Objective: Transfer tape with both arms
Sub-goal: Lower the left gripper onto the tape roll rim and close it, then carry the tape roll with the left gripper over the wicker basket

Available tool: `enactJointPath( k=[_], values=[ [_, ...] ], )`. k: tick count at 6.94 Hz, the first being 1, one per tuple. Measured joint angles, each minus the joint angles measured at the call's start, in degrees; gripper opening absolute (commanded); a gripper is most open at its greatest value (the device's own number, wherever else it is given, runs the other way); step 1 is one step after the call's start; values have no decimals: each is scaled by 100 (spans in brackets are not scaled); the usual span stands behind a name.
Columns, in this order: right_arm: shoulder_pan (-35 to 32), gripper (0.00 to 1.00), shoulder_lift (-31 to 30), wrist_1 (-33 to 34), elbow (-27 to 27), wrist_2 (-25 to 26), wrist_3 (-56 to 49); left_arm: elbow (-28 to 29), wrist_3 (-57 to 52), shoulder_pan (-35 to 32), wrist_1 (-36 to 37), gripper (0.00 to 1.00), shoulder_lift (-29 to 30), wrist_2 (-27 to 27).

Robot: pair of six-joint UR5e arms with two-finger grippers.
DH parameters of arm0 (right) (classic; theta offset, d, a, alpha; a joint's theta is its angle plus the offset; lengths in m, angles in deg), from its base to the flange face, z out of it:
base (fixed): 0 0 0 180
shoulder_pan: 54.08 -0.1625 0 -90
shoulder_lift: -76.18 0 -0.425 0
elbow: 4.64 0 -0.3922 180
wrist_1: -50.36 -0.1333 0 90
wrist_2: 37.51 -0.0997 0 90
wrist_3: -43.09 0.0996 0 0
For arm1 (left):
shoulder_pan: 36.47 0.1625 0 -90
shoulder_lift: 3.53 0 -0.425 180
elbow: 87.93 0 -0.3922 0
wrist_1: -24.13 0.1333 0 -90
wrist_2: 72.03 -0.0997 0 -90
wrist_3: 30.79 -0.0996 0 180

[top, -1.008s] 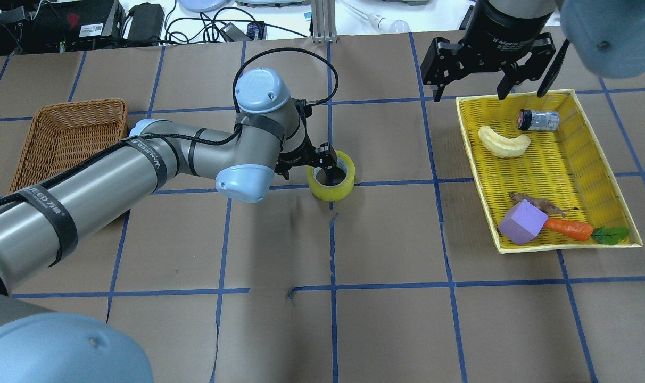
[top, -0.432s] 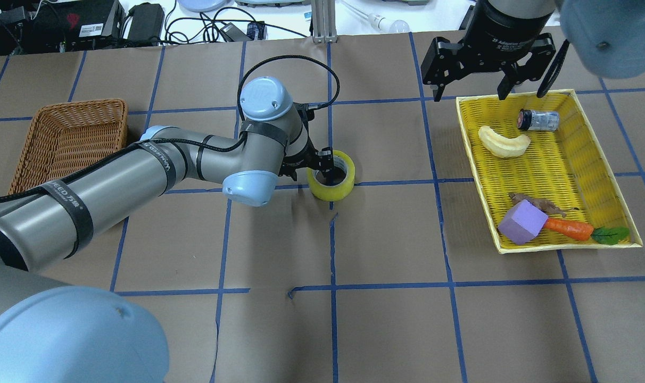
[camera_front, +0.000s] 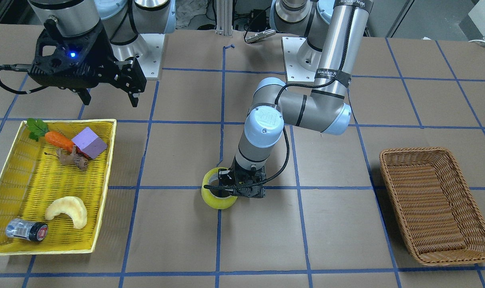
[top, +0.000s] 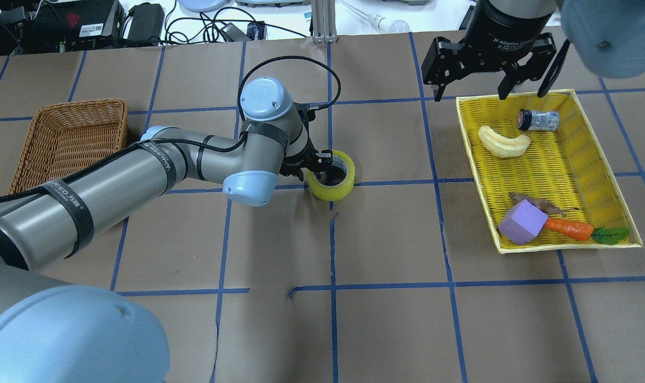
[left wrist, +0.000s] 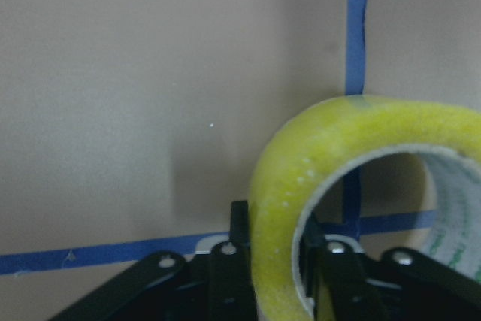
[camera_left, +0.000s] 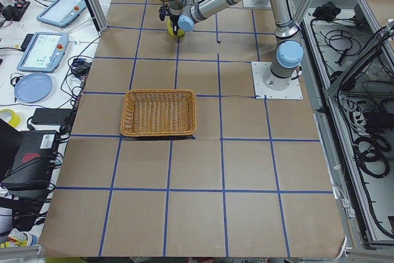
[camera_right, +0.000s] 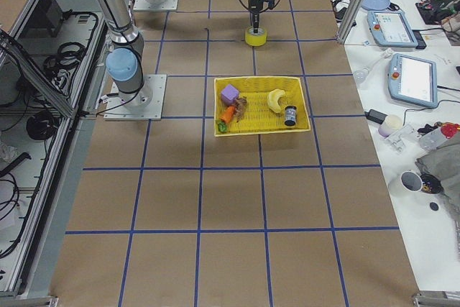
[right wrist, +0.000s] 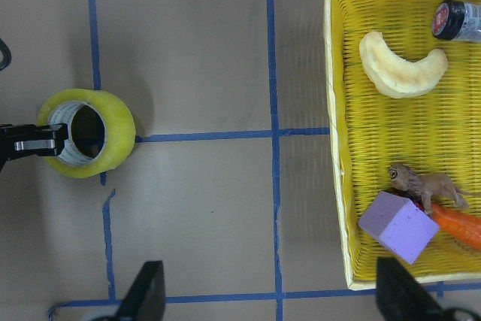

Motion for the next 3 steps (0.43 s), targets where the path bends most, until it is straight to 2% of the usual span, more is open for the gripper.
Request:
enactJointPath(
  k=[3],
  values=[
    [-1,100,-3,0,0,-4,13,36,-254,261,-386,0,-303,-28]
  ],
)
